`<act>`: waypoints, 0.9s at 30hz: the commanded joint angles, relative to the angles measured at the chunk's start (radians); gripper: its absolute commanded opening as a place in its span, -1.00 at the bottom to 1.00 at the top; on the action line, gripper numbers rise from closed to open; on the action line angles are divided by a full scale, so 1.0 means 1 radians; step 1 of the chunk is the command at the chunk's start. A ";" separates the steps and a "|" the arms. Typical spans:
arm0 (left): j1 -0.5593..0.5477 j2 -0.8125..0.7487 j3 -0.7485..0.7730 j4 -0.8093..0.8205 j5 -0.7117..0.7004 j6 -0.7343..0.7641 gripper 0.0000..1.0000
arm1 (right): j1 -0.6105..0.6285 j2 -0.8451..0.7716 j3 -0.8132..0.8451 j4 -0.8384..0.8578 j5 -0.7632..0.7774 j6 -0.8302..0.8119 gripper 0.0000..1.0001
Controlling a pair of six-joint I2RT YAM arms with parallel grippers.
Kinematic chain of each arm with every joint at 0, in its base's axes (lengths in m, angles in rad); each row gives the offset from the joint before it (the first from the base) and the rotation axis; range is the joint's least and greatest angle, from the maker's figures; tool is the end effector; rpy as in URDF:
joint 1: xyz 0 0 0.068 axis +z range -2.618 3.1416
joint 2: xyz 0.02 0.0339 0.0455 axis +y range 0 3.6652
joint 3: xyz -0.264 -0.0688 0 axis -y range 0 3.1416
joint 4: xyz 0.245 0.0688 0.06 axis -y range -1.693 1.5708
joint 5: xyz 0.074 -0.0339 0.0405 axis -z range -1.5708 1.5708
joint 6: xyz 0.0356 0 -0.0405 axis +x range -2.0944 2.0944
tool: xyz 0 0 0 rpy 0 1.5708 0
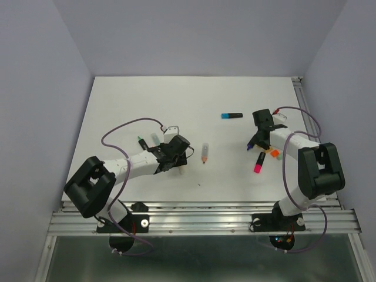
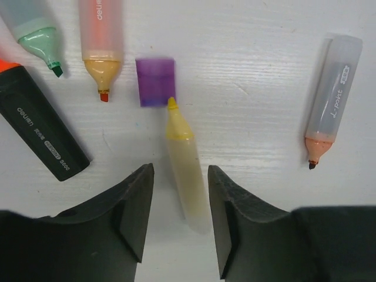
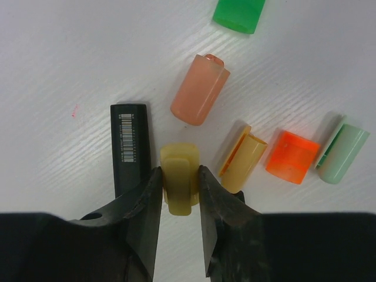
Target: Open the pen caps
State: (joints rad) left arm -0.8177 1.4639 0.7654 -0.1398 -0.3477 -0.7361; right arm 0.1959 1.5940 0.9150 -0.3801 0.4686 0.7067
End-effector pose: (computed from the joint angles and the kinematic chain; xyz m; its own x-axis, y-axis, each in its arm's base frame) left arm 0.2071 -0.2032 0.1845 -0.7327 -0.1413 -0.6657 0.0514 0.9639 -0.2612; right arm 0.3035 0.0438 0.1780 -0.6223 0.4671 -0.6281 0.5882 0.8085 0.0185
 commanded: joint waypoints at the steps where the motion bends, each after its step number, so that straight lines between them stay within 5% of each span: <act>1: 0.003 -0.025 0.032 -0.009 -0.007 0.030 0.24 | -0.009 -0.049 0.016 -0.055 0.045 0.003 -0.20; 5: 0.002 -0.063 0.028 -0.011 0.009 0.033 0.61 | -0.009 -0.113 0.001 -0.074 0.042 0.002 0.13; 10: 0.002 -0.145 -0.001 0.005 0.047 0.035 0.78 | -0.007 -0.238 -0.034 -0.097 0.004 -0.015 0.99; 20: 0.002 -0.482 -0.158 0.080 0.125 0.020 0.98 | -0.007 -0.463 -0.231 -0.108 -0.131 -0.033 0.97; 27: 0.002 -0.589 -0.233 0.075 0.148 -0.019 0.98 | -0.007 -0.356 -0.239 -0.071 -0.124 -0.044 0.76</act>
State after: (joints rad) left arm -0.8165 0.9134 0.5594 -0.0940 -0.2184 -0.7345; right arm 0.1959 1.1717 0.6704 -0.4866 0.3454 0.6769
